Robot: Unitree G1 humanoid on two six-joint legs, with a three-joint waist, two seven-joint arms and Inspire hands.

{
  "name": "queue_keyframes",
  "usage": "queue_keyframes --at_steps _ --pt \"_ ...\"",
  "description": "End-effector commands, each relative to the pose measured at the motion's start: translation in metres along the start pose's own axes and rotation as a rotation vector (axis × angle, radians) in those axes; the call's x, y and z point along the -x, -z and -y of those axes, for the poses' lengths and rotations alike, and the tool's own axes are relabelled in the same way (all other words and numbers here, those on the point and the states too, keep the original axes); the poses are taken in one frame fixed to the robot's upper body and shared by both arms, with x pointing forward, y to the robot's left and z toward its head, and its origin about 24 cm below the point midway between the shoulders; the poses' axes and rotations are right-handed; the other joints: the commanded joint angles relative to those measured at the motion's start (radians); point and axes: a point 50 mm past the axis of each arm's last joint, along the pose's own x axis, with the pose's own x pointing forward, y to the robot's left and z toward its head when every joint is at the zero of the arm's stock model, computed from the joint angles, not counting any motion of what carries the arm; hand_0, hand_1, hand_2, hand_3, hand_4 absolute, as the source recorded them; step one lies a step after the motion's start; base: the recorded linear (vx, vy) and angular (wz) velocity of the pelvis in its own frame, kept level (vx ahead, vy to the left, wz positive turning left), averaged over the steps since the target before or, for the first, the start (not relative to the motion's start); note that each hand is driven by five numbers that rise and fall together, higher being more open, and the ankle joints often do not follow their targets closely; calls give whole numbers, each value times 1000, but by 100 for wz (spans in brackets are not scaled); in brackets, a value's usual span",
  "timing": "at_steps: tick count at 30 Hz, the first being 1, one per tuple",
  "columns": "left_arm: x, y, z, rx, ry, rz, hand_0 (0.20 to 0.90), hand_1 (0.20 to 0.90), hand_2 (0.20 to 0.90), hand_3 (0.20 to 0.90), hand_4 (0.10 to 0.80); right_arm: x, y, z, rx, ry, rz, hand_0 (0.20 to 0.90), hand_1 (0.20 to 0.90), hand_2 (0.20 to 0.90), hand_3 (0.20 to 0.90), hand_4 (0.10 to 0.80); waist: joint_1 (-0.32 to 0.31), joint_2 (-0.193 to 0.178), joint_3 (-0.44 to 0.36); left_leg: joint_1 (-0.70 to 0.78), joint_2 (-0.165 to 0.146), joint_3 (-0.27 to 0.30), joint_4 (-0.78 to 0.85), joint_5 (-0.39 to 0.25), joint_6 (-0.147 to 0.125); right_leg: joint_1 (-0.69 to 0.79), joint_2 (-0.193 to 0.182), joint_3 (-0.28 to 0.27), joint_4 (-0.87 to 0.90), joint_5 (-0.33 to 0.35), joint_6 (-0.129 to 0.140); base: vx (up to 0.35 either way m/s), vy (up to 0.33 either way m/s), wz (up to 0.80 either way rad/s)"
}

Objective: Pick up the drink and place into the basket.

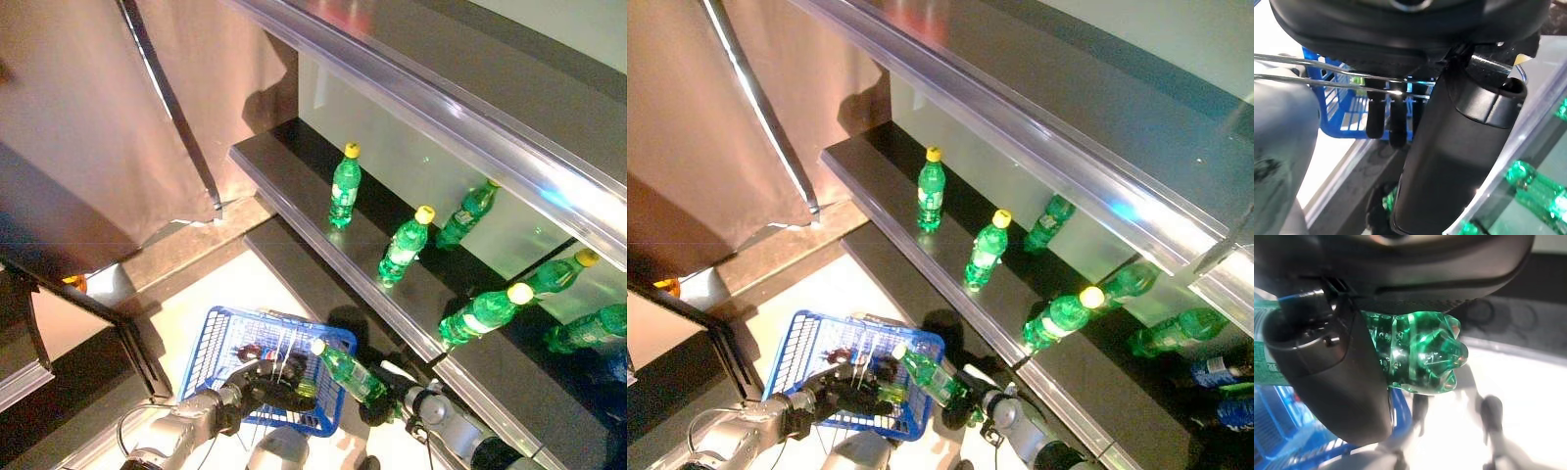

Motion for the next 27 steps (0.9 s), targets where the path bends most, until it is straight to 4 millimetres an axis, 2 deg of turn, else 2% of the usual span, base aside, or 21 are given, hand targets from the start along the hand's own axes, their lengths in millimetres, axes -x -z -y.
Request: queue_keyframes --at_steps 1,14,21,27 --pt "5 -99 109 -223 606 443 300 300 300 200 100 -4 -51 12 12 -72 127 300 300 300 200 100 12 22 -129 4 13 -39 21 -103 -28 -22 1 -40 109 -62 -2 51 21 16" --pt "-1 -105 134 -305 683 404 300 300 300 200 100 -16 -74 -5 149 -203 -12 300 300 300 200 100 35 4 -140 7 8 -46 27 -100 -26 -9 2 -53 114 -67 -8 17 9 3" --pt "-2 -106 152 -347 777 369 300 300 300 200 100 -20 -81 -27 -28 -392 -69 300 300 300 200 100 43 -2 -141 7 3 -51 34 -99 -25 -8 5 -53 117 -65 -11 10 7 1" --pt "2 -104 170 -348 885 346 300 300 300 200 100 -23 -78 -45 -275 -533 -114 300 300 300 200 100 54 8 -143 8 1 -53 41 -96 -22 -2 2 -63 121 -65 -13 29 26 11"
